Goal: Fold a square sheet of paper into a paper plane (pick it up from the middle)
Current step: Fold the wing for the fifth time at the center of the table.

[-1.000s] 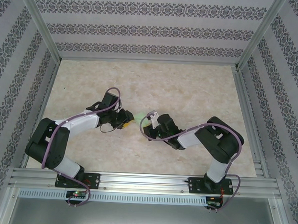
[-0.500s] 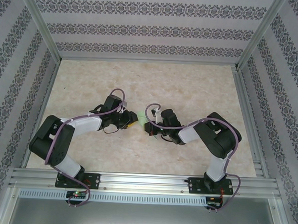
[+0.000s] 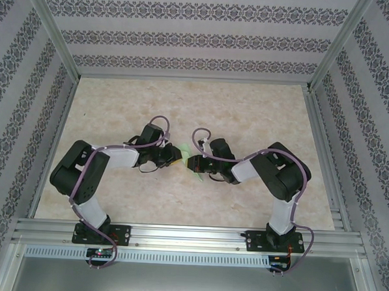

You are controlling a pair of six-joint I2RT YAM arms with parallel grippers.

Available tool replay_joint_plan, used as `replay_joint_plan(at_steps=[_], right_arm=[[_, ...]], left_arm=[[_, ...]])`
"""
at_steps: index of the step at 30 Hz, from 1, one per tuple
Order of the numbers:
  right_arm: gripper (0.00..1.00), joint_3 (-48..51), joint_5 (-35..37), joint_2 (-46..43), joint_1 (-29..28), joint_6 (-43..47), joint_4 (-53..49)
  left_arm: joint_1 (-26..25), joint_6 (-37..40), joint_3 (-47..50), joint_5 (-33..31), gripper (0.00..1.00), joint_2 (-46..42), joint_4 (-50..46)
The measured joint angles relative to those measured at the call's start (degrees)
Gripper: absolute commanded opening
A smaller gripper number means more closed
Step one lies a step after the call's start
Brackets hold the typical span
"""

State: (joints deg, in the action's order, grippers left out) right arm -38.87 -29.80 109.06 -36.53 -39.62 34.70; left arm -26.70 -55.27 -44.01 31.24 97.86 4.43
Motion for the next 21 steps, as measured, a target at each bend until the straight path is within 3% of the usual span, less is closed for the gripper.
replay_joint_plan(at_steps=[21], right_arm=[[0.0, -3.2, -2.5, 1.5, 1.1, -4.7, -3.8]], left_arm=[[0.0, 2.6, -0.6, 1.1, 0.11, 5.0, 4.3]])
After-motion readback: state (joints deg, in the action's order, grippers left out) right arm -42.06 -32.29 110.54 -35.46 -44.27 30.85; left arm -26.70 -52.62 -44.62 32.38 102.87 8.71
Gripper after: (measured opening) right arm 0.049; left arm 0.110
